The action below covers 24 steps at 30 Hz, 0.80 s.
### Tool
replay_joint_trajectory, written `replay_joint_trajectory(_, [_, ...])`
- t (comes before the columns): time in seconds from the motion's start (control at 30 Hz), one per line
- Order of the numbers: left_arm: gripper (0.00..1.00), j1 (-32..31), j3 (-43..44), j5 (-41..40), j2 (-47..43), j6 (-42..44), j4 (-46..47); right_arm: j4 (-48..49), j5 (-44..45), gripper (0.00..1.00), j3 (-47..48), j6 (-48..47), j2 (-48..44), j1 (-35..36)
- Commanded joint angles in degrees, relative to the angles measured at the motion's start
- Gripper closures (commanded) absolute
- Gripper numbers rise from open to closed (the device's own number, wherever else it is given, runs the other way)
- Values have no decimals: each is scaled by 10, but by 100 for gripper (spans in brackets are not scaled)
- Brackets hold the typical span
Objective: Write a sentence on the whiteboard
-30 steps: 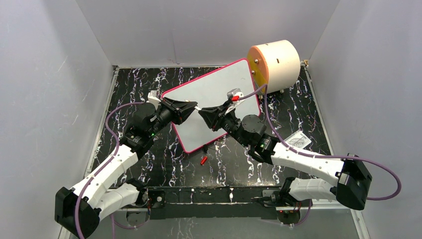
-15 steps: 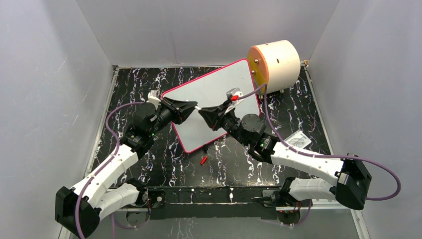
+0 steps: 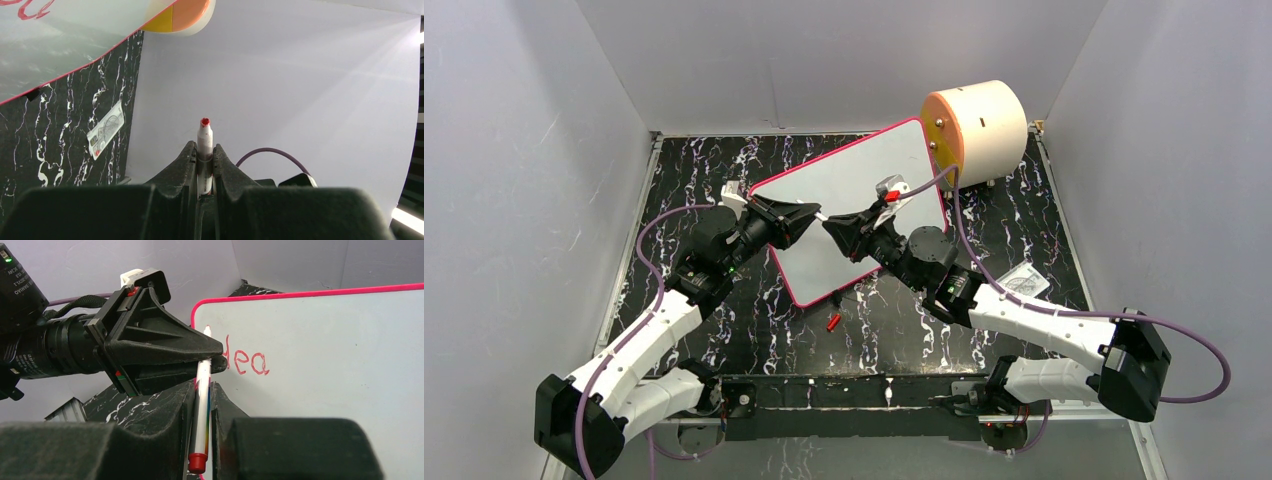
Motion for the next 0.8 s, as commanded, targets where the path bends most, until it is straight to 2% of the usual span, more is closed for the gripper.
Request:
replay_joint_trajectory(0.0, [100,-3,20,-1,-6,4,11,14,-20,74,28,-8,-2,3])
replay_joint_trajectory(0.3, [100,-3,22,1,-6,5,11,18,-33,75,31,-12,9,3])
replay_joint_trajectory(0.47, [100,-3,20,0,-7,5,10,19,-36,80,32,-16,11,3])
replay_joint_trajectory(0.57, [100,-3,19,0,-9,9,9,16,-36,88,32,-23,8,3])
replay_joint_trajectory(0.67, [100,-3,15,-3,-12,12,6,8,-28,100,33,-27,1,2])
replay_joint_trajectory(0.73, [98,-3,12,-4,-14,18,8,0,-24,100,34,-31,-5,2])
replay_joint_trajectory(0.77, [94,-3,14,-7,-15,23,4,-4,-23,100,33,-33,-9,2])
